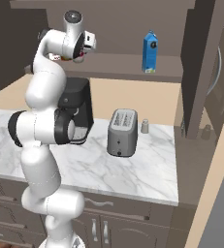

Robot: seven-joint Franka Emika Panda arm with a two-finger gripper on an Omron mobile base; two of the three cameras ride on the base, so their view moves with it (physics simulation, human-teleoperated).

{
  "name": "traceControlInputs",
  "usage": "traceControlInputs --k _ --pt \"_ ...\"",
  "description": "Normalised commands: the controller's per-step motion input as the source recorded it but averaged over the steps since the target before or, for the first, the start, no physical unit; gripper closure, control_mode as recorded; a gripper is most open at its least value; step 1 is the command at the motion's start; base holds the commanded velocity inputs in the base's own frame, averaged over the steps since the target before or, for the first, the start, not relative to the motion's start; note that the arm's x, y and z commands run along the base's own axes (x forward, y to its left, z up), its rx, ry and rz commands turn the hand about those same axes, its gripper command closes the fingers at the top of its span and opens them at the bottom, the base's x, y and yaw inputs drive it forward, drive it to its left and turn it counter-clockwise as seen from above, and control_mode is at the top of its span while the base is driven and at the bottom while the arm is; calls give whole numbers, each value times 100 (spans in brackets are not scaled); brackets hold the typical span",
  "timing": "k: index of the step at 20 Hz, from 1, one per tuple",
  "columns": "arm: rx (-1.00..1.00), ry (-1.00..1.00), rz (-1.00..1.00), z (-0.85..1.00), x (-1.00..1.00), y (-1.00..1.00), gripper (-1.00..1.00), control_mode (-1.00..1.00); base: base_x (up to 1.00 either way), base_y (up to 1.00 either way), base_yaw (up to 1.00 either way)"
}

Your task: Pick the cans from the counter and place them in their designated side in the cabinet.

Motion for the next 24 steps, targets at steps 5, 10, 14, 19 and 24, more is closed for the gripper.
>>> traceControlInputs --k 5,10,14,19,24 --pt "0 0 1 -16 3 0 -100 -100 0 0 0" --pt "0 -7 3 -11 -4 0 -100 -100 0 0 0" --pt "0 -10 4 -10 -5 0 -100 -100 0 0 0" --pt "0 -10 4 -8 0 0 -100 -100 0 0 0" --pt "0 -12 5 -2 0 0 -100 -100 0 0 0"
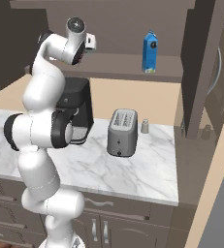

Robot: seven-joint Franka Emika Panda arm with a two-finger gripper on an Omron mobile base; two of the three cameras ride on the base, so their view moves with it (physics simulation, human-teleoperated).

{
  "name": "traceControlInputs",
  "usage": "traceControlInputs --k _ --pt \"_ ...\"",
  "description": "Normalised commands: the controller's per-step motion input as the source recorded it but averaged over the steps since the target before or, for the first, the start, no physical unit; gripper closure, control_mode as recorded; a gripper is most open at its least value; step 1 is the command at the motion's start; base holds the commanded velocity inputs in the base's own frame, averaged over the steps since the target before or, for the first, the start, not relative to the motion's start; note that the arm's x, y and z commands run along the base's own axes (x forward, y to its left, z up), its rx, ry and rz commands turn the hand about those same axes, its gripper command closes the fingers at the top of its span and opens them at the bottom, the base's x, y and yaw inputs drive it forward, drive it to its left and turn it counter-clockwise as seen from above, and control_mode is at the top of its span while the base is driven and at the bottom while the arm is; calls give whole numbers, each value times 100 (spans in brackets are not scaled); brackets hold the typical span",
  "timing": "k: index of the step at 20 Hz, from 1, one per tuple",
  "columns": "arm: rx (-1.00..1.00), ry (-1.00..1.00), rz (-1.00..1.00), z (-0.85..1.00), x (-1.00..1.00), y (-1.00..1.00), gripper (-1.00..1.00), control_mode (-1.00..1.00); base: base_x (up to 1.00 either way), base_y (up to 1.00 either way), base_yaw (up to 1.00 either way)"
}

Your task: Pick the cans from the counter and place them in their designated side in the cabinet.

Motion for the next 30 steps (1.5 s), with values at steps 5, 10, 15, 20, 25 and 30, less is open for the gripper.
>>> traceControlInputs --k 5,10,15,20,25,30 --pt "0 -13 5 0 0 0 -100 -100 0 0 0" --pt "0 -14 7 1 -14 -8 -100 -100 0 0 0" --pt "0 -10 7 7 -26 -11 -100 -100 0 0 0" --pt "0 -3 6 5 -36 -15 -100 -100 0 0 0" --pt "0 -1 4 2 -57 -5 -100 -100 0 0 0" --pt "0 -6 3 3 -76 0 -100 -100 0 0 0"
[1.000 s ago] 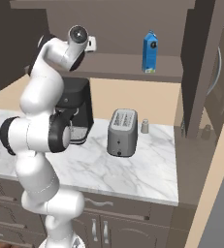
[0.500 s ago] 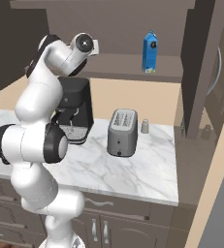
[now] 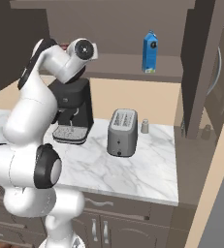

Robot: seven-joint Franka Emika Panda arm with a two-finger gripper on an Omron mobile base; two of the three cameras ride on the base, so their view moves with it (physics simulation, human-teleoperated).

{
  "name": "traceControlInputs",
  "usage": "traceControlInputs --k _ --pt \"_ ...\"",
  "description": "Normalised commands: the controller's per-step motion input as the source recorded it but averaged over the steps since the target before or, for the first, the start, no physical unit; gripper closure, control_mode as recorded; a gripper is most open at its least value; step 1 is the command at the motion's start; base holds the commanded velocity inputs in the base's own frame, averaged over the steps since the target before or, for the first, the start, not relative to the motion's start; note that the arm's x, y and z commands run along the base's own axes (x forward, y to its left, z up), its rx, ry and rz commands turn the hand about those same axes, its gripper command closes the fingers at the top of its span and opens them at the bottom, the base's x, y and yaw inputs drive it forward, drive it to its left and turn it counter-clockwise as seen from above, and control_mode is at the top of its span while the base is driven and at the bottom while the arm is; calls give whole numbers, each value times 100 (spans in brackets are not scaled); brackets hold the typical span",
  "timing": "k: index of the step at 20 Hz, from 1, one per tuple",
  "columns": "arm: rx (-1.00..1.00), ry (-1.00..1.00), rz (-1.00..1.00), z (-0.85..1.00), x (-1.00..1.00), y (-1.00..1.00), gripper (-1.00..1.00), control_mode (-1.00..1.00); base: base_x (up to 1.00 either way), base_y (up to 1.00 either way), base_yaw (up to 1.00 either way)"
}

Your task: Pick the cans from the counter and place them in their designated side in the cabinet.

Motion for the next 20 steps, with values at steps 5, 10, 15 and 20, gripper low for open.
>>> traceControlInputs --k 5,10,15,20 --pt "0 -9 2 1 -80 0 -100 -100 0 0 0" --pt "0 -9 2 1 -80 0 -100 -100 0 0 0" --pt "0 -7 2 1 -80 0 -100 -100 0 0 0" --pt "0 -5 0 0 -78 -1 -100 -100 0 0 0"
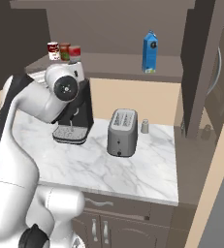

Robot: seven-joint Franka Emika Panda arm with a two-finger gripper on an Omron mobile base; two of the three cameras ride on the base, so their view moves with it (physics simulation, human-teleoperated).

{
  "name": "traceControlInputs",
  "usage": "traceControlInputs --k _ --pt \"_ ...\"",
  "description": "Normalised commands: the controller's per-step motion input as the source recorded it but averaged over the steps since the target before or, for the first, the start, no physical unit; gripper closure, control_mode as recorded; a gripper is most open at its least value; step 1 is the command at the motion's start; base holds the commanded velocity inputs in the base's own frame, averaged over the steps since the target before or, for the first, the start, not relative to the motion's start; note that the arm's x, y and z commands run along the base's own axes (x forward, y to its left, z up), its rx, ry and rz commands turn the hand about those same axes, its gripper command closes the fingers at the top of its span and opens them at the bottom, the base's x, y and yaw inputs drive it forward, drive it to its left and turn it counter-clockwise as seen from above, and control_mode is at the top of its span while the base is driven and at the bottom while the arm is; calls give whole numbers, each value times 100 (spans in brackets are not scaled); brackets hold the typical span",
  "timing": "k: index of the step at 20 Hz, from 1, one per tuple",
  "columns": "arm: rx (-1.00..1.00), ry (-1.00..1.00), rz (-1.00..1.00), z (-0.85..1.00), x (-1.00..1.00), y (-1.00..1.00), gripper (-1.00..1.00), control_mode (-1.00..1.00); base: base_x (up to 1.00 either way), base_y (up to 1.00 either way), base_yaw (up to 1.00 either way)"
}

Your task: Pick the cans from the counter and place them in their designated side in the cabinet.

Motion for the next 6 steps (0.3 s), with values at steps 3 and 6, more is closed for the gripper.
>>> traceControlInputs --k 3,6 --pt "0 -4 0 0 -77 -3 -100 -100 0 0 0" --pt "0 -4 0 0 -75 -3 -100 -100 0 0 0"
